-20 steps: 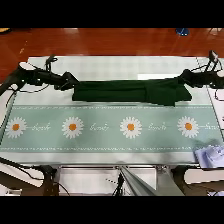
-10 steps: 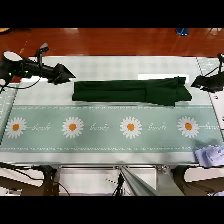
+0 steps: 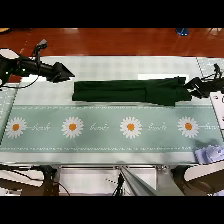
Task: Fold the shirts.
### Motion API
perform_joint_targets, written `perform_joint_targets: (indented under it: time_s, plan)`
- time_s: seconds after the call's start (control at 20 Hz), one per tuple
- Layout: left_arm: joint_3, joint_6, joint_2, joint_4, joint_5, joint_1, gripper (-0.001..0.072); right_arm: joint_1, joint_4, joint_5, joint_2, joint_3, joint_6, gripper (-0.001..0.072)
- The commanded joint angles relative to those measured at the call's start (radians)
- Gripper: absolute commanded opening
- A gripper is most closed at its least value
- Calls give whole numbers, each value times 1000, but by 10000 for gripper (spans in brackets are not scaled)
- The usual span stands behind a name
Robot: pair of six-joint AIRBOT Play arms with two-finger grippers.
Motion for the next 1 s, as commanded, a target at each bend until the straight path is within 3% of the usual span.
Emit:
perform_joint_targets:
  time_s: [0.0,0.2,0.25,0.35,0.4,0.45,0.5,0.6,0.65,0.75,0.95]
  plan:
    - [1,10,0,0,2,-1,448,-3,229,63,-69,0,-69,607]
    - [1,9,0,-1,10,-4,448,57,222,84,-110,0,-102,582]
    - [1,8,0,-1,10,-6,449,78,220,82,-109,1,-132,521]
    - [1,6,0,-1,9,-7,447,106,227,83,-86,2,-202,283]
    - [1,6,1,-1,9,-7,422,113,226,84,-61,2,-225,223]
    - [1,6,1,-1,9,-7,333,113,225,82,-28,2,-231,132]
    - [1,5,1,-4,9,-8,299,112,224,82,8,2,-231,41]
    - [1,6,0,-45,6,-14,155,108,219,105,88,2,-230,31]
    - [1,6,0,-74,6,-21,153,108,219,128,127,2,-230,30]
    - [1,6,0,-113,7,-44,52,113,214,178,193,2,-200,31]
    - [1,6,0,-113,11,-127,20,132,146,250,291,2,-112,31]
